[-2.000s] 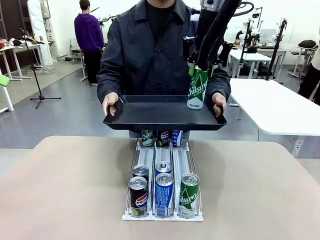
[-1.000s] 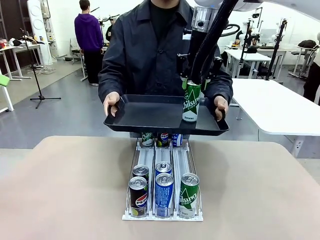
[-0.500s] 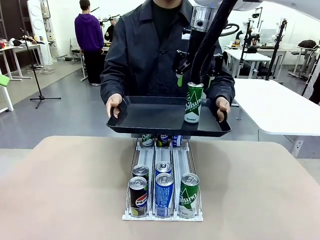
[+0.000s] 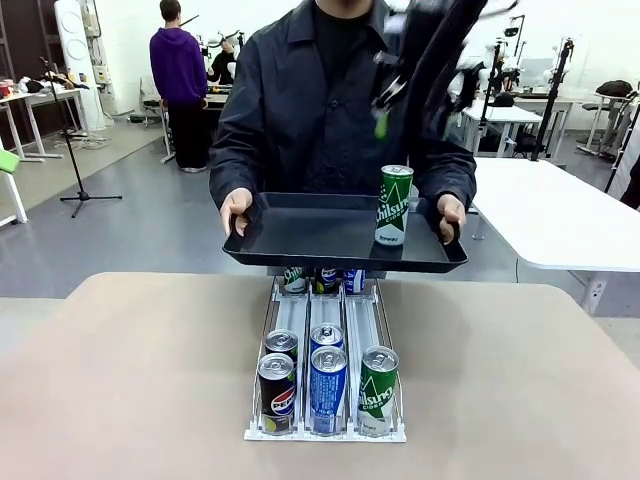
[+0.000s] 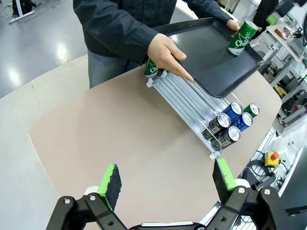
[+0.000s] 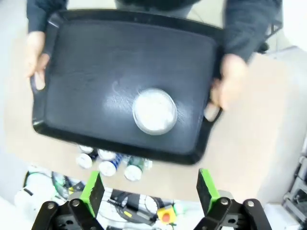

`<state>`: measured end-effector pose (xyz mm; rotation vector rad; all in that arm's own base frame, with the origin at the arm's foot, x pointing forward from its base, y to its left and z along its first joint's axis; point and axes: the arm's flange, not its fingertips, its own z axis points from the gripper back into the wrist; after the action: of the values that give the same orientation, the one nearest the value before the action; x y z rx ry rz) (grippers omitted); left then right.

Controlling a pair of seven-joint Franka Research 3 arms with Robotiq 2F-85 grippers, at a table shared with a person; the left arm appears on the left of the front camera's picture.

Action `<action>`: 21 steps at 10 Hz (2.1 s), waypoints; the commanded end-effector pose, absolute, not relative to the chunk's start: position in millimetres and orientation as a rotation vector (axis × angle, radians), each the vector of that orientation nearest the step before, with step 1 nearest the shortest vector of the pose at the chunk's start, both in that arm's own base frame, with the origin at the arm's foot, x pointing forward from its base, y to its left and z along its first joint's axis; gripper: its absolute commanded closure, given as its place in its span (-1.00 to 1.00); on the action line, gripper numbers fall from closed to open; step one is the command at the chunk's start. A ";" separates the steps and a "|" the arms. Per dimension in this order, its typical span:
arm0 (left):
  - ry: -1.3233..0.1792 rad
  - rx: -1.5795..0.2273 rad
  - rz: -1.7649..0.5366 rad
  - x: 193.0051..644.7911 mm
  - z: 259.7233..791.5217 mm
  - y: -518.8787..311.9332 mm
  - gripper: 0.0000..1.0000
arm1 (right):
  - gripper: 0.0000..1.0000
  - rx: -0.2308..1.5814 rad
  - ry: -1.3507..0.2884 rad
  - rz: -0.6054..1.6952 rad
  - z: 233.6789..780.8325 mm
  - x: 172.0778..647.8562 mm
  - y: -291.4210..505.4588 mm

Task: Retrieve and hand over the desired beverage to the person.
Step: Place the picked can on the Handle tray extended by the person, then pick up another can of the same type that the person held from the Automatic Can Dispenser.

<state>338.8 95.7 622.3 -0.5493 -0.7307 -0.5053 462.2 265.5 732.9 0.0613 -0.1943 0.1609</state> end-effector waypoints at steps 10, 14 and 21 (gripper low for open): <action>-0.740 -0.556 -0.527 338.5 621.8 98.3 -1.00 | -1.00 0.501 -0.498 0.348 697.1 284.4 -23.8; -0.740 -0.556 -0.527 338.5 621.8 98.3 -1.00 | -1.00 0.495 -0.487 0.295 697.6 283.3 -48.6; -0.740 -0.556 -0.527 338.5 621.8 98.3 -1.00 | -1.00 0.495 -0.487 0.295 697.6 283.3 -48.6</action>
<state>338.7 96.0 622.4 -0.5480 -0.7304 -0.5039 284.0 -48.1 698.4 0.4802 -0.4829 0.2759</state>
